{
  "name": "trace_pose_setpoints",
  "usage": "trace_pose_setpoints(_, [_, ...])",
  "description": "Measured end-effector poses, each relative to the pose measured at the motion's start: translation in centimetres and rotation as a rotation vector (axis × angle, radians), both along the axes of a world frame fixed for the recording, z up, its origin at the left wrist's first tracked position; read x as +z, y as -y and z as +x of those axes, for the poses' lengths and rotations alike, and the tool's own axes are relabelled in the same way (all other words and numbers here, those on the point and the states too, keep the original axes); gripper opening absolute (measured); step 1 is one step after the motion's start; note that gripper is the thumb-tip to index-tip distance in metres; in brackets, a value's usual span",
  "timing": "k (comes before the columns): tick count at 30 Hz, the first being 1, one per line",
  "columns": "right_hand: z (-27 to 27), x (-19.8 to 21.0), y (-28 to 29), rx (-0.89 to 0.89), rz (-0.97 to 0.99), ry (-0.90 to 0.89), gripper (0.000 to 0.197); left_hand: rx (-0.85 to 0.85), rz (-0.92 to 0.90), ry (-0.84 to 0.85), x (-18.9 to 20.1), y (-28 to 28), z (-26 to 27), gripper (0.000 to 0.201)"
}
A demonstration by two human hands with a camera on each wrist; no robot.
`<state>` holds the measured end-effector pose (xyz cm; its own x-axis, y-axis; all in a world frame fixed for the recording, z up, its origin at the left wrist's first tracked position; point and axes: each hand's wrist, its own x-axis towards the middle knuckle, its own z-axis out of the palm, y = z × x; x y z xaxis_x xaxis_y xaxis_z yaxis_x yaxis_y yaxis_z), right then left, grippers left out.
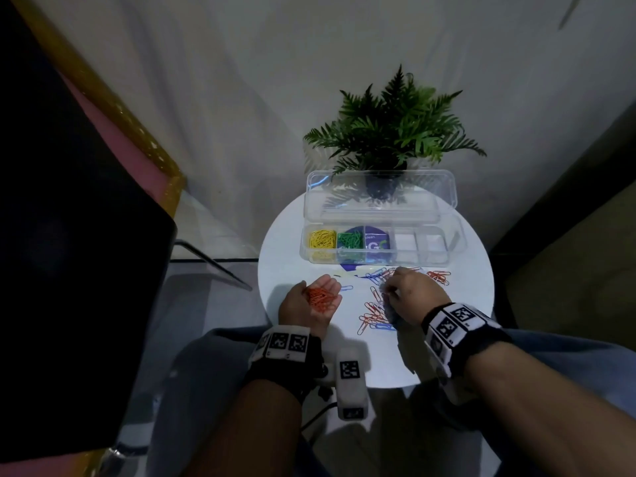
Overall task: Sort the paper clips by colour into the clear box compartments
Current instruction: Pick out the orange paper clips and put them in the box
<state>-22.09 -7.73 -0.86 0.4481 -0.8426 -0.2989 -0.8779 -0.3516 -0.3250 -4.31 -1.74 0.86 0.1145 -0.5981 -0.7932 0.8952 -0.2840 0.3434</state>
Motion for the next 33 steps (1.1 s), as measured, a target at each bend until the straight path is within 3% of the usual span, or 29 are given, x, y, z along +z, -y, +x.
trace_pose_setpoints(6, [1.4, 0.2, -1.0, 0.252, -0.031, -0.120, 0.034, -0.016, -0.014, 0.009, -0.5, 0.1, 0.2, 0.045])
trace_pose_setpoints(10, [2.6, 0.4, -1.1, 0.253, -0.050, -0.163, 0.025, -0.029, -0.022, 0.033, -0.4, 0.0, 0.3, 0.044])
trace_pose_setpoints(14, [3.0, 0.4, -0.9, 0.202, -0.054, -0.150, 0.028, -0.047, -0.022, 0.053, -0.5, 0.1, 0.2, 0.048])
trace_pose_setpoints(17, [2.8, 0.8, -0.5, 0.082, 0.034, -0.022, 0.027, -0.043, -0.031, 0.058, -0.9, 0.2, 0.2, 0.045])
trace_pose_setpoints(20, [2.0, 1.5, 0.2, -0.174, 0.181, 0.295, 0.013, -0.037, -0.026, 0.069, -1.0, 0.2, 0.2, 0.047])
trace_pose_setpoints(23, [1.3, 2.7, 0.7, -0.290, 0.307, 0.517, 0.015, -0.049, -0.066, 0.028, -0.8, 0.3, 0.1, 0.041])
trace_pose_setpoints(26, [1.3, 3.3, 0.8, -0.301, 0.399, 0.619, 0.013, -0.086, -0.096, 0.028, -0.1, 0.4, -0.7, 0.023])
trace_pose_setpoints(30, [2.1, 3.6, 0.5, -0.283, 0.427, 0.692, 0.006, -0.093, -0.039, 0.079, 0.1, 0.4, -1.8, 0.046])
trace_pose_setpoints(33, [2.3, 3.4, 0.5, -0.315, 0.353, 0.633, 0.004, -0.069, -0.005, 0.081, 0.4, 0.5, -2.0, 0.048])
